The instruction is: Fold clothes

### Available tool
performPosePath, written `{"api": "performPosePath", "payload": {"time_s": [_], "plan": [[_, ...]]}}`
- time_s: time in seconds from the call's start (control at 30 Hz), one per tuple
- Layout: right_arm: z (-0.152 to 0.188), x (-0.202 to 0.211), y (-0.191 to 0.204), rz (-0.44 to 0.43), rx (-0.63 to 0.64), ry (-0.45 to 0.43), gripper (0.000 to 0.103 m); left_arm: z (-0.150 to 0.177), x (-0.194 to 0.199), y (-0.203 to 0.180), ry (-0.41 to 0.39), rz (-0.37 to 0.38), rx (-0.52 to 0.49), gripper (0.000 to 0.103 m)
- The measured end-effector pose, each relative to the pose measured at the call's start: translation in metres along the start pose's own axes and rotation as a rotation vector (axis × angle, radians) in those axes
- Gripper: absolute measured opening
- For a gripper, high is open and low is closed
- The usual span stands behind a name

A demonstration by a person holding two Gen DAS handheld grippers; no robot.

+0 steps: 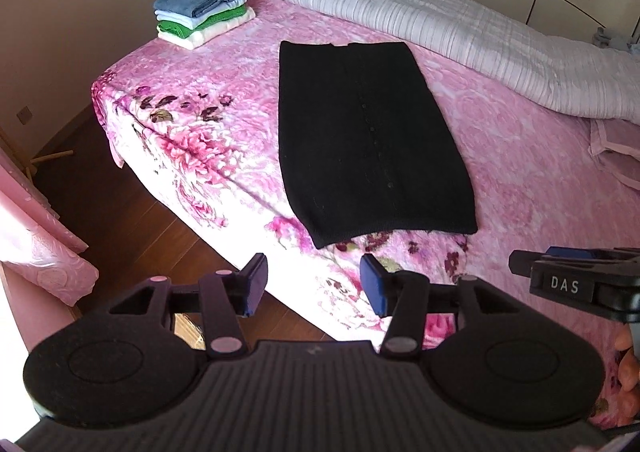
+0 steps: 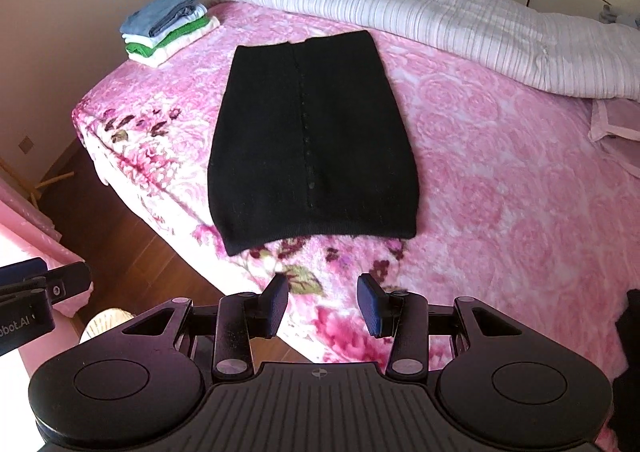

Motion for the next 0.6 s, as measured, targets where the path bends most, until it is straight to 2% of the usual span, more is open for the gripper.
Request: {"api": "performPosePath", "payload": {"time_s": [0.27,0.6], "plan": [[0.017,0.009,0.009,0.007,0.027,0.025,0.042,0.013,0.008,0.004,0.009,0.006,0.01,0.047],[0.021,0.021,0.008,0.026,0.047,0.013,0.042,0.02,0.012,-0.004,0.01,0.022,-0.001,0.047]]}}
Point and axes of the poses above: each gripper's, at about its wrist camera, not at the fingertips, and x roughly against the way its jaws point, y to its left, z to its underside, the point moved 10 cm from there along -x, roughly the way its jaws point, and after that the axes turned 7 degrees about z, right-handed, at the moved point
